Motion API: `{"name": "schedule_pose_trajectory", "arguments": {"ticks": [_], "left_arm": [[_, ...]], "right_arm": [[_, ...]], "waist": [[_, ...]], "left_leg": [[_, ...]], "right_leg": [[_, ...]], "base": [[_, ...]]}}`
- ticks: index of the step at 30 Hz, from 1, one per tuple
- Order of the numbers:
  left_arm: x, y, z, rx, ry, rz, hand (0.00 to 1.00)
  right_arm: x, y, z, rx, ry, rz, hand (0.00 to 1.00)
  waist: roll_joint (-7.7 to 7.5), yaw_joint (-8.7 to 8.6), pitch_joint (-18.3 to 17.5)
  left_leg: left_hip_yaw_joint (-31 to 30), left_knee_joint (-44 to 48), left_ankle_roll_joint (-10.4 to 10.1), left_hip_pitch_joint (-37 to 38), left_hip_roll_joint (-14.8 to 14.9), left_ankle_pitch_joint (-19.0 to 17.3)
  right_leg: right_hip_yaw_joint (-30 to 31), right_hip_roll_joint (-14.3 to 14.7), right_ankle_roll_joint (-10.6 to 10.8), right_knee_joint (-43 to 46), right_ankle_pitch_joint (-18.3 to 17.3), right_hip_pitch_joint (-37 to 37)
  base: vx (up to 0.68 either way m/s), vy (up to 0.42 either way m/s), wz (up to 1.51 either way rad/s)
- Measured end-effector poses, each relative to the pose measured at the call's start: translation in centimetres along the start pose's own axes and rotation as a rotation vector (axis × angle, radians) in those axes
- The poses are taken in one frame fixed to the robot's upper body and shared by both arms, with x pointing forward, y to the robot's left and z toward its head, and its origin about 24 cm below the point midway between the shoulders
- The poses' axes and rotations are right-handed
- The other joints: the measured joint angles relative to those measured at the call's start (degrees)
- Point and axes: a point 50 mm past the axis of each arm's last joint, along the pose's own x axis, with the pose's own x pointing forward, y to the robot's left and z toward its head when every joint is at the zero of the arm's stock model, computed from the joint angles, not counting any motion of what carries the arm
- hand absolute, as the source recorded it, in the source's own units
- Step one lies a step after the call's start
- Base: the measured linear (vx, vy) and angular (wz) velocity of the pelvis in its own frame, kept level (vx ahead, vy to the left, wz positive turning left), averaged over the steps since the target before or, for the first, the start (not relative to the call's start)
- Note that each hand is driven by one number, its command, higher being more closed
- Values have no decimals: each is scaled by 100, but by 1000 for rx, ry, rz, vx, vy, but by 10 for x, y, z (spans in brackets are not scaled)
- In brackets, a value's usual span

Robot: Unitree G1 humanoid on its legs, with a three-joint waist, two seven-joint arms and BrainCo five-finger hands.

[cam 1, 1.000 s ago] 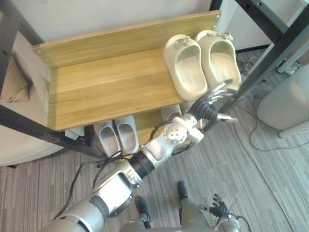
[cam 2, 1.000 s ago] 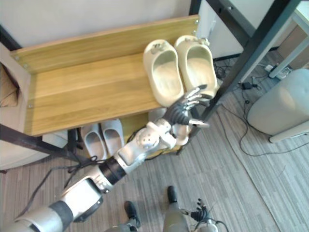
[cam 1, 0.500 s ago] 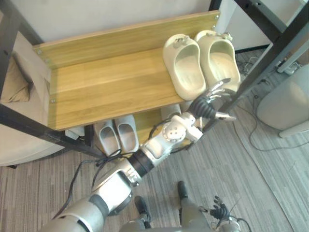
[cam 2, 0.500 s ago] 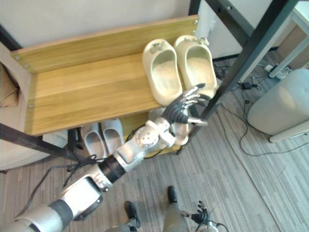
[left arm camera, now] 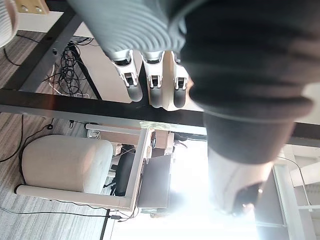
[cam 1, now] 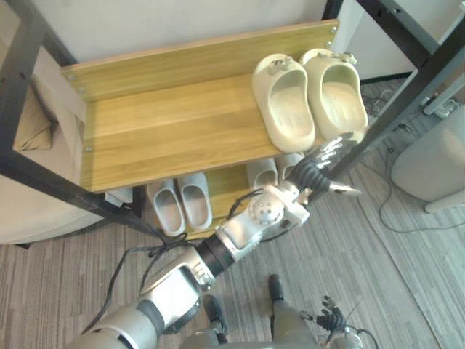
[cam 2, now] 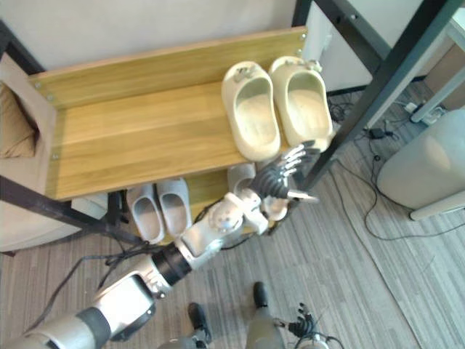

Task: Organize the slippers on the shoe rack

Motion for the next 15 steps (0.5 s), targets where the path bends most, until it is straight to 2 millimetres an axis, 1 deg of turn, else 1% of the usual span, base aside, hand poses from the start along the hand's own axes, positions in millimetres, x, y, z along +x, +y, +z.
{"name": "schedule_pose_trajectory", "arguments": {"ticks": [4, 6, 10, 12, 13, 15], "left_arm": [[-5, -7, -4, -19, 8, -32, 0], [-8, -17, -7, -34, 14, -76, 0], [-14, -26, -13, -60, 29, -110, 0], [-22, -27, -23, -81, 60, -114, 0], [-30, -26, -33, -90, 96, -104, 0], [-42, -22, -47, -103, 148, -82, 0]], "right_arm": [[0, 0, 0, -4, 1, 1, 0], [0, 0, -2, -5, 7, 2, 0], [0, 0, -3, -6, 13, 4, 0], [1, -1, -2, -10, 12, 1, 0], [1, -1, -1, -11, 11, 3, 0], [4, 0, 1, -12, 9, 6, 0]], "waist": [[4, 23, -2], [4, 33, -1], [5, 75, -2], [12, 73, -2], [16, 73, -4], [15, 74, -4]], "left_leg": [[-11, 8, 8, 3, 1, 6], [-54, 9, 12, 36, 1, 10], [-95, 9, 12, 77, 0, 10], [-139, 12, 13, 115, -4, 12], [-166, 13, 12, 135, -3, 13], [-177, 14, 12, 138, -3, 15]], "right_leg": [[-12, -2, 0, 7, 1, 8], [-76, -9, 0, 0, 0, 70], [-113, -13, 8, 0, -10, 129], [-169, -9, 6, -39, -9, 215], [-223, -8, -9, -107, 6, 281], [-251, 1, -29, -152, 24, 311]], "base": [[0, 0, 0], [10, -7, 8], [15, -6, 7], [12, -8, 10], [5, -8, 9], [-1, -10, 6]]}}
